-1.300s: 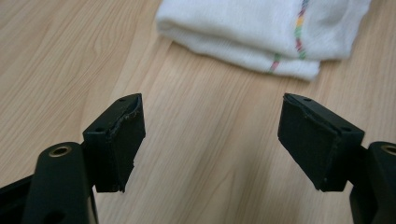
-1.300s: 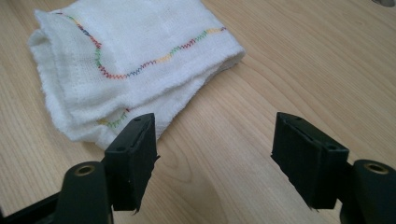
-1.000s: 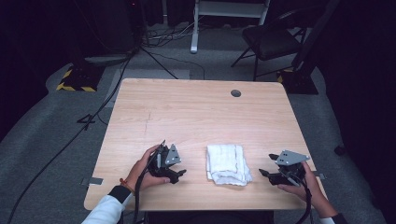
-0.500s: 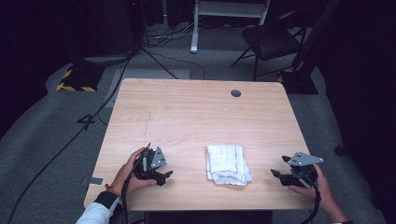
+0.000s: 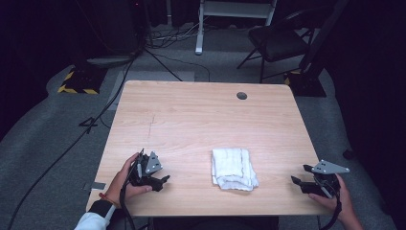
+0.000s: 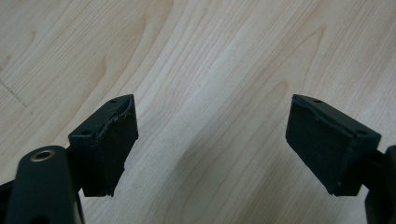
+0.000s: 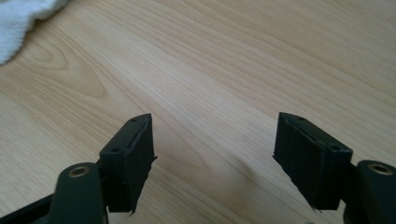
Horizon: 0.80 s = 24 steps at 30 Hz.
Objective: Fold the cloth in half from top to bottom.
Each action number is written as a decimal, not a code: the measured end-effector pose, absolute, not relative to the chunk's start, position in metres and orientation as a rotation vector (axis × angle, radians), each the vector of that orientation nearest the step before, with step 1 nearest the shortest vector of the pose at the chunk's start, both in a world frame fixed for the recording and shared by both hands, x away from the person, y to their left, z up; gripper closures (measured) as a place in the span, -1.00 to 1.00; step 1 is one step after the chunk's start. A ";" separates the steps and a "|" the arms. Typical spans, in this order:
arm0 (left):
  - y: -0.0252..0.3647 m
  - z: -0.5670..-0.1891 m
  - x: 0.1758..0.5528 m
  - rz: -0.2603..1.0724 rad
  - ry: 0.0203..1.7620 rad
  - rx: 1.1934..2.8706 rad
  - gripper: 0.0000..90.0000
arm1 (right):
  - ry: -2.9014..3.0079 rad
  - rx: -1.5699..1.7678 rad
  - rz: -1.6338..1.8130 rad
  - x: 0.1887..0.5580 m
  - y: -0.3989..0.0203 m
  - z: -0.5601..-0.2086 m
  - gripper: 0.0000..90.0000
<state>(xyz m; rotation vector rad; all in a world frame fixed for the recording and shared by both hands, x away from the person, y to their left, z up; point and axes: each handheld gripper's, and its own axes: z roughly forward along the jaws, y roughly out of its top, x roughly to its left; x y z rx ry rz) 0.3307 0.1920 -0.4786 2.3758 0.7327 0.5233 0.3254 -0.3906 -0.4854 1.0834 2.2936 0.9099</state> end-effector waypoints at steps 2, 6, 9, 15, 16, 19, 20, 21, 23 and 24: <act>0.195 -0.479 0.330 0.520 0.748 2.371 -0.62 | 2.280 1.106 0.906 0.324 -0.396 -0.488 -0.35; 0.205 -0.482 0.331 0.505 0.775 2.351 -0.62 | 2.257 1.153 0.890 0.323 -0.405 -0.492 -0.35; 0.214 -0.485 0.332 0.487 0.812 2.336 -0.61 | 2.241 1.186 0.890 0.321 -0.410 -0.494 -0.36; 0.233 -0.493 0.334 0.494 0.901 2.330 -0.60 | 2.208 1.262 0.938 0.320 -0.422 -0.499 -0.38; 0.238 -0.494 0.335 0.476 0.922 2.315 -0.60 | 2.206 1.270 0.943 0.320 -0.423 -0.500 -0.39; 0.249 -0.496 0.334 0.468 0.957 2.286 -0.61 | 2.201 1.289 0.944 0.319 -0.426 -0.500 -0.42; 0.252 -0.497 0.334 0.455 0.970 2.270 -0.62 | 2.201 1.298 0.957 0.319 -0.427 -0.501 -0.43; 0.256 -0.499 0.333 0.430 0.987 2.251 -0.62 | 2.196 1.299 0.960 0.319 -0.428 -0.501 -0.44; 0.263 -0.503 0.333 0.385 1.028 2.197 -0.63 | 2.192 1.295 0.966 0.319 -0.428 -0.502 -0.47; 0.266 -0.503 0.332 0.399 1.035 2.189 -0.64 | 2.187 1.295 0.969 0.319 -0.428 -0.503 -0.48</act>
